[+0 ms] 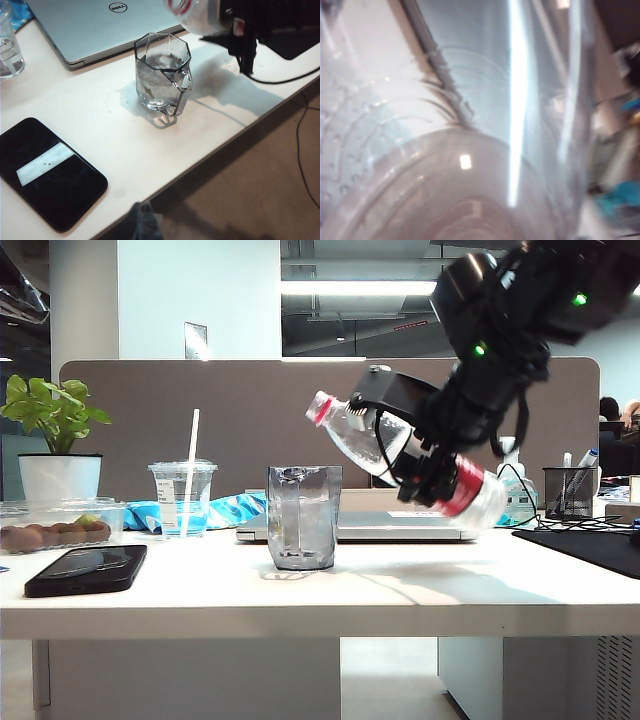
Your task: Pick up the mineral water bottle on the table and pour water into the mug until it's half full.
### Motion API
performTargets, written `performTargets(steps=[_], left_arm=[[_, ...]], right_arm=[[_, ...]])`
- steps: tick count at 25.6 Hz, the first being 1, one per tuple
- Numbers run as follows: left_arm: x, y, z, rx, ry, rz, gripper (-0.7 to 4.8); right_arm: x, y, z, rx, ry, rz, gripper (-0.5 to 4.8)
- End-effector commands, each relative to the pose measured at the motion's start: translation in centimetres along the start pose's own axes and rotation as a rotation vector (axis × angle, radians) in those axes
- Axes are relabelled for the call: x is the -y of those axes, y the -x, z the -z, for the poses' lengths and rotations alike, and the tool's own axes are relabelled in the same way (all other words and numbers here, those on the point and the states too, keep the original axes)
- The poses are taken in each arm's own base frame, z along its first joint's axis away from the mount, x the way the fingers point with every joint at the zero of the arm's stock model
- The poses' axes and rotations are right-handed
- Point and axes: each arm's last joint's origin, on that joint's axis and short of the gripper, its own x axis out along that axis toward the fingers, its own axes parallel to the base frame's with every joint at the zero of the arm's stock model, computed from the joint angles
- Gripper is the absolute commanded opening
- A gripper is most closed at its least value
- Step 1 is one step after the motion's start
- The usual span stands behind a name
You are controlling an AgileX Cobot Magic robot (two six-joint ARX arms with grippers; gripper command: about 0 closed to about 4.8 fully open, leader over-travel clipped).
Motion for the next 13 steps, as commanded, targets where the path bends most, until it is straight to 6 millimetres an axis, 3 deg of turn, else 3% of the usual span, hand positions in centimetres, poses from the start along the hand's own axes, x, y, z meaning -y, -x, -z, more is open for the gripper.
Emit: performTargets(steps=[1,6,7,13], left_arm=[[0.0,0.1,-0.2,0.011,-0.012,-0.001,-0.04],[0.0,0.1,-0.2,0.011,-0.012,-0.001,-0.04],[0.0,0.1,-0.2,0.011,-0.012,-0.001,-0.04],[0.0,0.1,-0.1,0.004,-0.009,0.0,-0.04]], right_arm=[[0.2,0.3,0.4,0.173,-0.311,0.026,2.82],[-0.2,0.8,2.4,0.337,-0.617,0.072,2.81],[-0.3,0.8,3.4,0.385,-0.745,0.075,2.82],[-1.3,-0.3,4.9,0.436,-0.824,0.088,2.82]])
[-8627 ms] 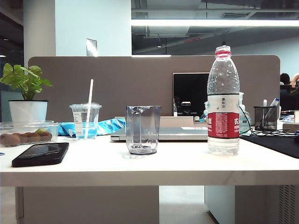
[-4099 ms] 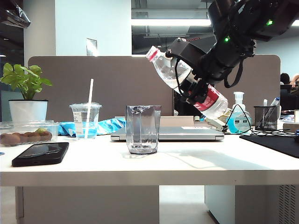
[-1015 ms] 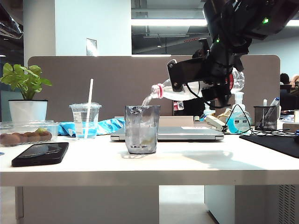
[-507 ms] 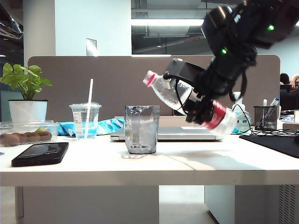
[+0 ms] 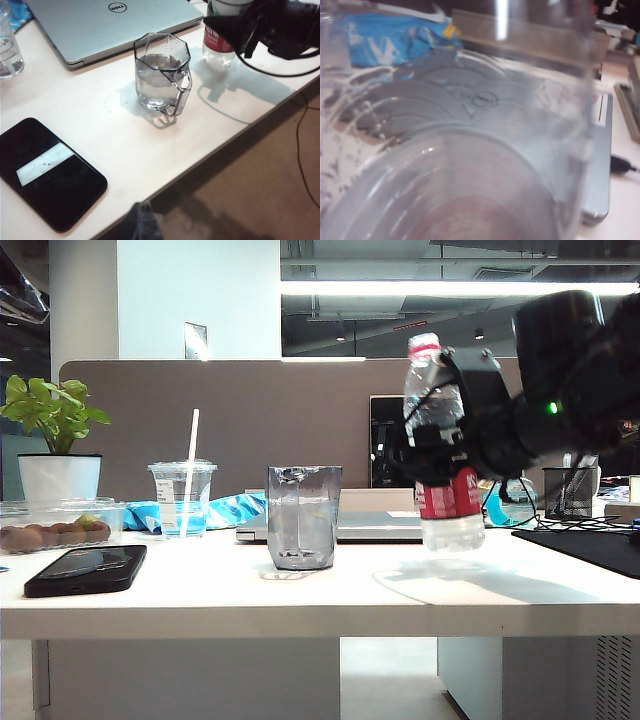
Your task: Pick up the mineral water bottle on the table and pour water into the mug until it's half full.
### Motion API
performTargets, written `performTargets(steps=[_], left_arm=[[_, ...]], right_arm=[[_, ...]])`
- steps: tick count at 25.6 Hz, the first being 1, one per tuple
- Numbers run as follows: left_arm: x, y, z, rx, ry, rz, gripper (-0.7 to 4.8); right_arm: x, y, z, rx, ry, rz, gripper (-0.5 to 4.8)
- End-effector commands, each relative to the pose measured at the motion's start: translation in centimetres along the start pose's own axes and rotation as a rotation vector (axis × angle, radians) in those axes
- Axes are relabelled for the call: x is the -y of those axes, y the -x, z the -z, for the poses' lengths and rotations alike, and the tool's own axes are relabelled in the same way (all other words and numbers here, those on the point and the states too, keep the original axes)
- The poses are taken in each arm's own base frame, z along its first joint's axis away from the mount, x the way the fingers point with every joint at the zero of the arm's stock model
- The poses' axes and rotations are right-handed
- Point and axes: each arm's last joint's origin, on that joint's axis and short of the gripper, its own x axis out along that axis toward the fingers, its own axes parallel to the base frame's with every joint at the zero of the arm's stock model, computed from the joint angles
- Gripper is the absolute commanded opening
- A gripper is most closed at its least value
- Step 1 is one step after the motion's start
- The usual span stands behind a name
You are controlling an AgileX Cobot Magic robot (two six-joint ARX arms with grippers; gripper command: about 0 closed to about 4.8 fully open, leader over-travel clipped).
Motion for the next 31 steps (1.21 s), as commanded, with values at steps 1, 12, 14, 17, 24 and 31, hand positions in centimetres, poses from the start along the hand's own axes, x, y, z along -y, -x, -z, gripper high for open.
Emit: performTargets(steps=[1,12,14,17,24,31], left_arm=[[0.0,0.1,-0.1,0.004,-0.009,0.0,-0.04],[0.0,0.1,-0.2,0.011,-0.012,-0.005,-0.04],[0.0,0.2,-0.3,0.014,-0.013,-0.027,-0.04],[0.1,0.7,-0.3,0.036,-0.015,-0.04,-0.04],[1.6,4.9,-0.2,0.161,-0.061,-0.156,-0.04],[3.4,9.3,1.5,0.31,-0.07,-0.274,-0.04]], right_arm=[[-0.3,-0.4,0.1,0.067,-0.055,-0.025,2.82],[-0.5,-0.9,1.7,0.055,-0.09,-0.039,4.79],[-0.5,-0.8,1.6,0.058,-0.089,-0.042,4.79],[-0.5,-0.1,1.3,0.064,-0.087,-0.041,4.79],[-0.6,3.5,0.9,0.059,-0.084,-0.026,4.79],[-0.8,8.7,0.5,0.086,-0.083,-0.025,4.79]])
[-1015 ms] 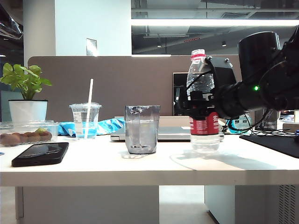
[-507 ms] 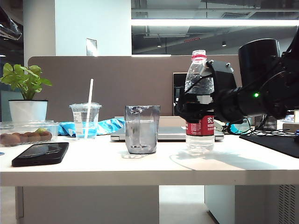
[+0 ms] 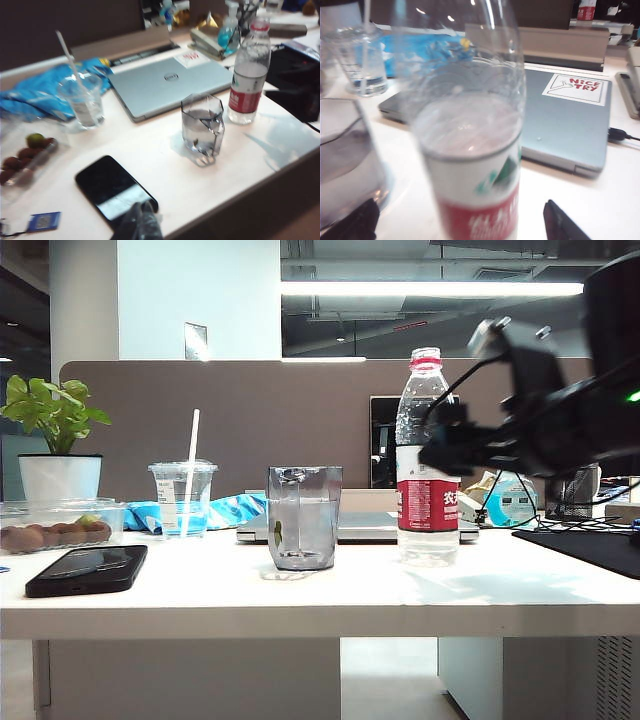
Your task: Pick up the mineral water bottle on the table and pour water into the mug until it's half full.
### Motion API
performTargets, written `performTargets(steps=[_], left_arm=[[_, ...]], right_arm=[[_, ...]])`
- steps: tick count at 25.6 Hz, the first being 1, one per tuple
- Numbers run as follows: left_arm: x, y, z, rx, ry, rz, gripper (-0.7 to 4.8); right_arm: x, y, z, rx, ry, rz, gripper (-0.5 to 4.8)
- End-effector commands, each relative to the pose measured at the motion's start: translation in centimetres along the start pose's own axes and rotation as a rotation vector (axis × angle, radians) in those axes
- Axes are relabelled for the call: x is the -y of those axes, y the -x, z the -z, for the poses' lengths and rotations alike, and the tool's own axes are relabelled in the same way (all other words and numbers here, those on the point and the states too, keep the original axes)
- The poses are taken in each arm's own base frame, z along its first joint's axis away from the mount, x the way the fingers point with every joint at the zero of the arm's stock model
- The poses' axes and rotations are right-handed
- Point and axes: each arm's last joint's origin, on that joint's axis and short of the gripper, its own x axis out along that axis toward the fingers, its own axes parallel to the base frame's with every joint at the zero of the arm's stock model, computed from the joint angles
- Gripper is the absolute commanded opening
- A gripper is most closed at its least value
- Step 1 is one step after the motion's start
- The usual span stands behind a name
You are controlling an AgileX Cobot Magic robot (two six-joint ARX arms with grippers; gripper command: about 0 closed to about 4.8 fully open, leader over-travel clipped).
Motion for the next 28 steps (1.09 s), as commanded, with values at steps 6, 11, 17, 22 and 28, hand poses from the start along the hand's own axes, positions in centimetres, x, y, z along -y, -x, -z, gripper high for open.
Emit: performTargets(steps=[6,11,17,22,28], left_arm=[[0.5,5.2,0.7,0.215,-0.01,-0.27,-0.04],[0.6,5.8,0.8,0.238,-0.009,-0.286,-0.04],[0.6,5.8,0.9,0.235,-0.009,-0.286,-0.04],[0.6,5.8,0.9,0.235,-0.009,-0.285,-0.04],[0.6,5.8,0.9,0.235,-0.008,-0.285,-0.04]], right_arm=[[-0.6,7.2,-1.0,0.112,0.01,0.017,0.53],[-0.8,9.5,-0.7,0.153,0.013,0.009,-0.06],[-0.8,10.0,-0.9,0.173,0.015,0.008,-0.06],[-0.8,9.9,-0.7,0.152,0.011,0.01,-0.06],[-0.2,10.2,-0.8,0.139,0.002,0.177,-0.06]])
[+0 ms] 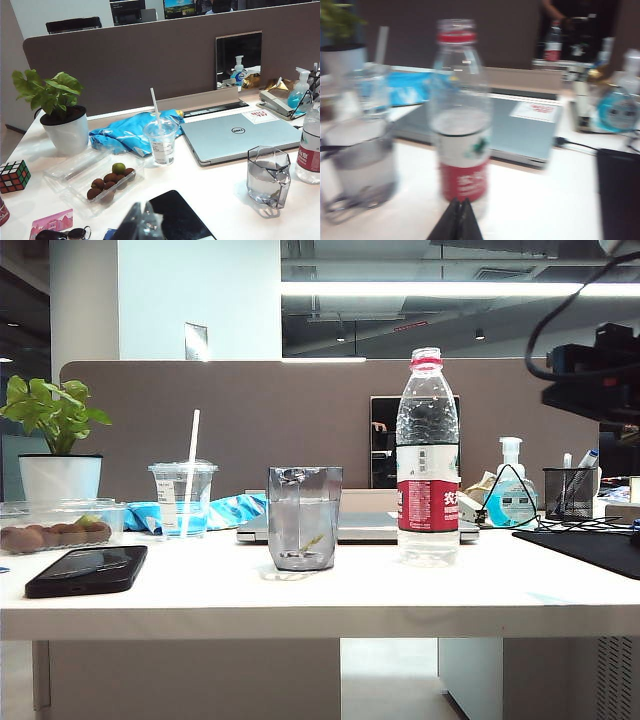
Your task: Pick up the mineral water bottle on the table and pour water into the mug until it's half full.
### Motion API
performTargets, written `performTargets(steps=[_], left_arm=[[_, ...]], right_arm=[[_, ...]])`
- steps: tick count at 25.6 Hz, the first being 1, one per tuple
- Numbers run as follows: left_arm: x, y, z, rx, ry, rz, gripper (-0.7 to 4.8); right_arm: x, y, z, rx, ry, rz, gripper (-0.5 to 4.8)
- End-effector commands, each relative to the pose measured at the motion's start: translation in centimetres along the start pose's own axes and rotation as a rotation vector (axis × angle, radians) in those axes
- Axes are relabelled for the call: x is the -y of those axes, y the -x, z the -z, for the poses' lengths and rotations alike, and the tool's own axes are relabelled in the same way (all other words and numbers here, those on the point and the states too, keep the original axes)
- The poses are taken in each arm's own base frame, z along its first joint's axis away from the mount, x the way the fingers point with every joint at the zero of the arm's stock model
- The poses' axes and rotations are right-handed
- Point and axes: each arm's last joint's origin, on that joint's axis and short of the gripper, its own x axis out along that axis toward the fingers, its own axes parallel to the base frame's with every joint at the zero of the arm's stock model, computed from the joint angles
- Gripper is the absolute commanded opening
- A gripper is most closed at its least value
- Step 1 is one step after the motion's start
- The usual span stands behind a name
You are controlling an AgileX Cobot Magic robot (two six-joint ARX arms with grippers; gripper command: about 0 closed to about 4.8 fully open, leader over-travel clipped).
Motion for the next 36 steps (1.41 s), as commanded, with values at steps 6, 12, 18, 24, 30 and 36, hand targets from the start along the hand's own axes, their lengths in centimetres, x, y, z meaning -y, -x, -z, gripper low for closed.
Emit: performTargets(steps=[6,12,18,24,30,36], left_arm=[[0.0,0.1,-0.1,0.013,0.0,-0.001,-0.04],[0.0,0.1,-0.1,0.012,0.0,-0.001,-0.04],[0.0,0.0,-0.1,0.012,0.0,0.0,-0.04],[0.0,0.1,-0.1,0.012,0.0,-0.004,-0.04],[0.0,0.1,-0.1,0.013,0.0,-0.002,-0.04],[0.0,0.1,-0.1,0.014,0.0,-0.004,-0.04]], right_arm=[[2.2,2.9,-0.8,-0.156,0.009,0.191,-0.06],[4.2,6.0,-2.0,-0.13,-0.004,0.326,-0.06],[4.4,8.4,-2.0,0.013,0.014,0.408,-0.06],[4.0,9.5,0.1,0.016,-0.039,0.385,-0.06],[3.3,9.5,0.0,0.027,-0.039,0.318,-0.06],[3.1,9.5,0.7,-0.041,-0.038,0.31,-0.06]])
